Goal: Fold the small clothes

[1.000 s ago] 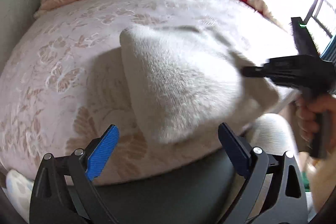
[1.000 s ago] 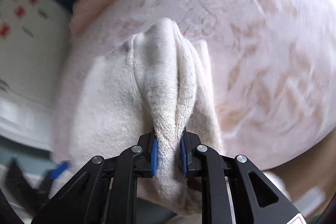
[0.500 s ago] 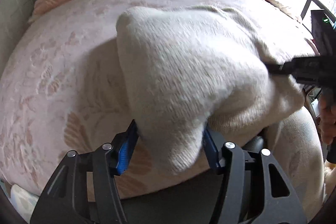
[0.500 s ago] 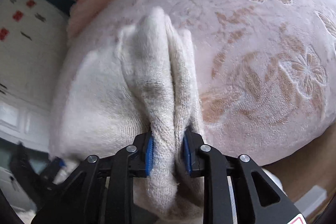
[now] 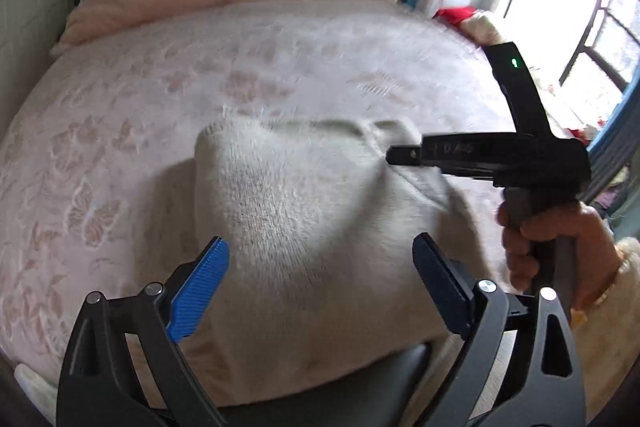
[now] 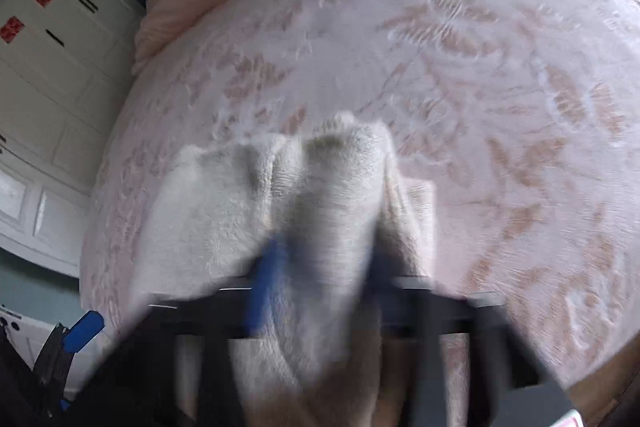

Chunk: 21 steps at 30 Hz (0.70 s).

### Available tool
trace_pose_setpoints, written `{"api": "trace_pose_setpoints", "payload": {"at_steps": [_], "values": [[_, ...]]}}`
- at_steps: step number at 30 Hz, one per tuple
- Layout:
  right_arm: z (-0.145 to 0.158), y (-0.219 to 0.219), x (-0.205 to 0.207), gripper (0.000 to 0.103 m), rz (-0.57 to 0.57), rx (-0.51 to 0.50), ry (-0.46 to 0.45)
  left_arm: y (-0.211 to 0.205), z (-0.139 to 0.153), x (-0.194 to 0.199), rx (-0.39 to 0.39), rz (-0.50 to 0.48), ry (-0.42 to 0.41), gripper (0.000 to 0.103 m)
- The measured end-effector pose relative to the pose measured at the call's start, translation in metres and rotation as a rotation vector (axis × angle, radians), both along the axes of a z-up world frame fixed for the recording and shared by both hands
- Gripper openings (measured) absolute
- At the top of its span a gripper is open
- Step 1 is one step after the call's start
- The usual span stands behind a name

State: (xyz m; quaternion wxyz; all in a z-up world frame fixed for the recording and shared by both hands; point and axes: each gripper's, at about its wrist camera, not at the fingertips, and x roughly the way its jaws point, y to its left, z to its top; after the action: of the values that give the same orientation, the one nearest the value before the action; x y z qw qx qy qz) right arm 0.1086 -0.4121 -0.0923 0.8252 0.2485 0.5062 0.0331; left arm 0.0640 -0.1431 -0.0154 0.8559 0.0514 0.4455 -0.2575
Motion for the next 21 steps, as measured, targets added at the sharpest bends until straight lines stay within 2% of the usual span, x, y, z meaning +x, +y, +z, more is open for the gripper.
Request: {"api": "trace_pose_setpoints", "payload": {"at_steps": [1, 3, 5, 6, 8, 9, 10, 12, 14, 16, 19, 21], "values": [[0.006, 0.003, 0.004, 0.010, -0.002, -0.008, -0.021, -0.003, -0.010, 0.009, 0.013, 0.004, 0.035, 0.074], [0.037, 0.007, -0.003, 0.009, 0.003, -0.036, -0.124, -0.003, -0.019, 0.017, 0.044, 0.018, 0.056, 0.072], [0.057, 0.002, -0.010, 0.009, -0.016, -0.021, -0.204, -0.002, -0.023, 0.020, 0.047, 0.016, 0.044, 0.073], [0.050, -0.003, -0.008, 0.010, -0.030, -0.018, -0.194, -0.003, -0.026, 0.020, 0.062, 0.011, 0.034, 0.074], [-0.007, -0.004, 0.009, 0.011, -0.008, -0.067, 0.004, -0.007, -0.034, 0.020, 0.091, 0.003, 0.034, 0.080], [-0.021, -0.003, 0.011, 0.011, -0.006, -0.058, 0.014, -0.008, -0.036, 0.021, 0.091, -0.001, 0.038, 0.080], [-0.019, -0.006, 0.006, 0.012, -0.023, -0.037, -0.023, -0.009, -0.037, 0.020, 0.096, -0.003, 0.035, 0.081], [0.006, -0.014, -0.008, 0.020, -0.083, 0.007, -0.063, -0.007, -0.031, 0.017, 0.103, 0.001, 0.027, 0.082], [0.042, -0.014, -0.032, 0.021, -0.110, -0.008, -0.158, 0.002, -0.022, 0.017, 0.090, 0.020, 0.046, 0.082], [0.070, -0.001, -0.049, 0.021, -0.062, -0.039, -0.200, 0.025, -0.007, 0.015, 0.032, 0.051, 0.069, 0.084], [0.092, 0.035, -0.069, 0.020, 0.064, -0.047, -0.220, 0.065, 0.011, 0.010, 0.010, 0.125, 0.066, 0.086], [0.096, 0.072, -0.076, 0.020, 0.148, -0.034, -0.225, 0.086, 0.017, 0.006, 0.007, 0.165, 0.065, 0.087]]}}
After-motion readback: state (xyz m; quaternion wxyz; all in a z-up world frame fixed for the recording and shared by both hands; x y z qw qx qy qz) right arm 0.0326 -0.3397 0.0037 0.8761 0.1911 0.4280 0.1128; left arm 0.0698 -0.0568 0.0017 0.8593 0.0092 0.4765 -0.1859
